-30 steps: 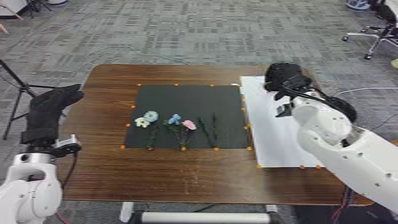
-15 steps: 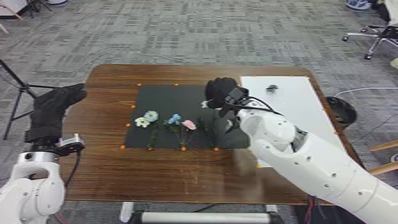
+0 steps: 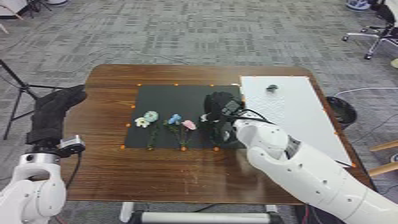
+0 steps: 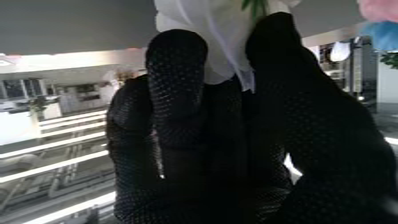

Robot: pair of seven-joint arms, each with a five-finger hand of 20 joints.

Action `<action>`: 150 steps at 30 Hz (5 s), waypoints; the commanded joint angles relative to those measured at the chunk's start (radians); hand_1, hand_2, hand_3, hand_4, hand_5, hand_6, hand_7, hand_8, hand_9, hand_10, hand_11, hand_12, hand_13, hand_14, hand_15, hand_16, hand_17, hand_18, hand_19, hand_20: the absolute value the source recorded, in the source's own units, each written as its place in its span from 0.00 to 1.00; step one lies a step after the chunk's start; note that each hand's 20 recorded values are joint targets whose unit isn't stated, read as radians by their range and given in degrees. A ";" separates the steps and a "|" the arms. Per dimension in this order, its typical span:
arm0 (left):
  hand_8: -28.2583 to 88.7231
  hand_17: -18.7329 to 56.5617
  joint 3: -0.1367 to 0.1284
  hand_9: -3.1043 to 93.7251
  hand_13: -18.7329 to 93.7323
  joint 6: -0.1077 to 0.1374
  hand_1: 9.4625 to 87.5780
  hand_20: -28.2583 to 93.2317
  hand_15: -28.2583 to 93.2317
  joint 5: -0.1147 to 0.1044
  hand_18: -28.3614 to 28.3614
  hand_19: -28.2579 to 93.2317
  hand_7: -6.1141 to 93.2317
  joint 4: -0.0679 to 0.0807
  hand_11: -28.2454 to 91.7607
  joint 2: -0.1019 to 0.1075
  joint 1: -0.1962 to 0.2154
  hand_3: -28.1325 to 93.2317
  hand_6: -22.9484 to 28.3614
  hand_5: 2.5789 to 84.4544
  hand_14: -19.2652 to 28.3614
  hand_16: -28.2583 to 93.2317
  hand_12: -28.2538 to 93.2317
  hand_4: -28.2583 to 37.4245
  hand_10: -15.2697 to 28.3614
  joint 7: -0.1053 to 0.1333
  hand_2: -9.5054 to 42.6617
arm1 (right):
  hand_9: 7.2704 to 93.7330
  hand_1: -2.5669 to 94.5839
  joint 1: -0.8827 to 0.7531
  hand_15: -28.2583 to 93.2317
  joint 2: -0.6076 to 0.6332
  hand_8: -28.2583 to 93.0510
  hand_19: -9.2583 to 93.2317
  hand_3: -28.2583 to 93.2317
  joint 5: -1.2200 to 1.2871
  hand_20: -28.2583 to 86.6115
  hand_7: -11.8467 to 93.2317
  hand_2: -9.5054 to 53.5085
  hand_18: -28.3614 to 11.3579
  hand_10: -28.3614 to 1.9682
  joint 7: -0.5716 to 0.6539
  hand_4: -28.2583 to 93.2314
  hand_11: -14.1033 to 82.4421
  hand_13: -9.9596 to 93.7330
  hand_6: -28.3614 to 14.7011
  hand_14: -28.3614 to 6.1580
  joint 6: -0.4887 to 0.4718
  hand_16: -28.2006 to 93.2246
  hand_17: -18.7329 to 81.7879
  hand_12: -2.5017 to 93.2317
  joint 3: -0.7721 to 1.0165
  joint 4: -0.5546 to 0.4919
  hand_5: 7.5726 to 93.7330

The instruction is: Arrange flowers

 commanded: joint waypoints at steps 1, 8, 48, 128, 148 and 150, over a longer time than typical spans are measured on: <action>0.17 0.32 0.002 0.57 0.53 -0.010 0.21 0.38 0.41 -0.003 0.73 0.34 0.22 0.000 0.42 -0.008 0.004 0.80 0.50 0.63 0.77 0.23 0.34 0.00 0.69 -0.003 0.40 | 0.88 0.63 0.016 0.64 0.007 0.30 0.79 0.70 0.005 0.75 0.34 0.00 0.18 0.61 -0.001 0.11 0.20 0.78 0.70 0.56 0.022 0.58 0.51 0.38 0.014 -0.009 0.74; 0.17 0.32 -0.001 0.57 0.53 0.000 0.20 0.38 0.41 -0.017 0.74 0.35 0.22 -0.005 0.42 -0.007 0.011 0.80 0.50 0.63 0.77 0.24 0.34 0.00 0.69 -0.008 0.41 | 0.81 0.60 0.028 0.66 0.035 0.30 0.79 0.69 0.055 0.75 0.33 0.00 0.17 0.55 0.018 0.12 0.28 0.76 0.67 0.54 -0.002 0.54 0.50 0.30 0.052 -0.052 0.71; 0.18 0.33 0.015 0.59 0.54 0.005 0.19 0.39 0.42 -0.007 0.74 0.36 0.23 -0.006 0.41 -0.009 -0.004 0.81 0.49 0.64 0.78 0.24 0.35 0.00 0.69 -0.005 0.43 | 0.48 0.43 0.053 0.59 0.035 0.17 0.71 0.80 -0.247 0.71 0.26 0.00 0.16 0.42 0.003 0.10 0.23 0.62 0.61 0.40 -0.206 0.48 0.42 0.21 0.291 0.223 0.48; 0.18 0.33 0.004 0.59 0.54 -0.004 0.19 0.39 0.42 -0.012 0.74 0.36 0.23 -0.014 0.41 0.004 -0.015 0.80 0.49 0.64 0.78 0.24 0.35 0.00 0.69 -0.001 0.43 | 0.93 0.64 -0.004 0.65 0.235 0.28 0.80 0.68 0.154 0.75 0.30 0.00 0.16 0.58 0.078 0.11 0.23 0.79 0.72 0.52 -0.024 0.52 0.52 0.33 -0.061 -0.176 0.84; 0.18 0.33 0.004 0.59 0.54 -0.001 0.19 0.38 0.42 -0.013 0.74 0.36 0.23 -0.013 0.41 0.004 -0.015 0.81 0.49 0.64 0.78 0.24 0.35 0.00 0.69 0.000 0.43 | 0.94 0.64 0.026 0.65 0.220 0.29 0.80 0.69 0.145 0.75 0.30 0.00 0.16 0.58 0.077 0.11 0.23 0.79 0.72 0.52 -0.001 0.52 0.52 0.33 -0.049 -0.172 0.84; 0.18 0.33 0.007 0.59 0.54 -0.001 0.19 0.39 0.42 -0.012 0.74 0.36 0.23 -0.013 0.41 0.003 -0.017 0.81 0.49 0.64 0.78 0.24 0.35 0.00 0.69 -0.001 0.43 | 0.94 0.64 0.034 0.65 0.212 0.29 0.80 0.69 0.135 0.75 0.30 0.00 0.16 0.58 0.079 0.11 0.23 0.79 0.72 0.52 0.004 0.52 0.52 0.33 -0.041 -0.156 0.84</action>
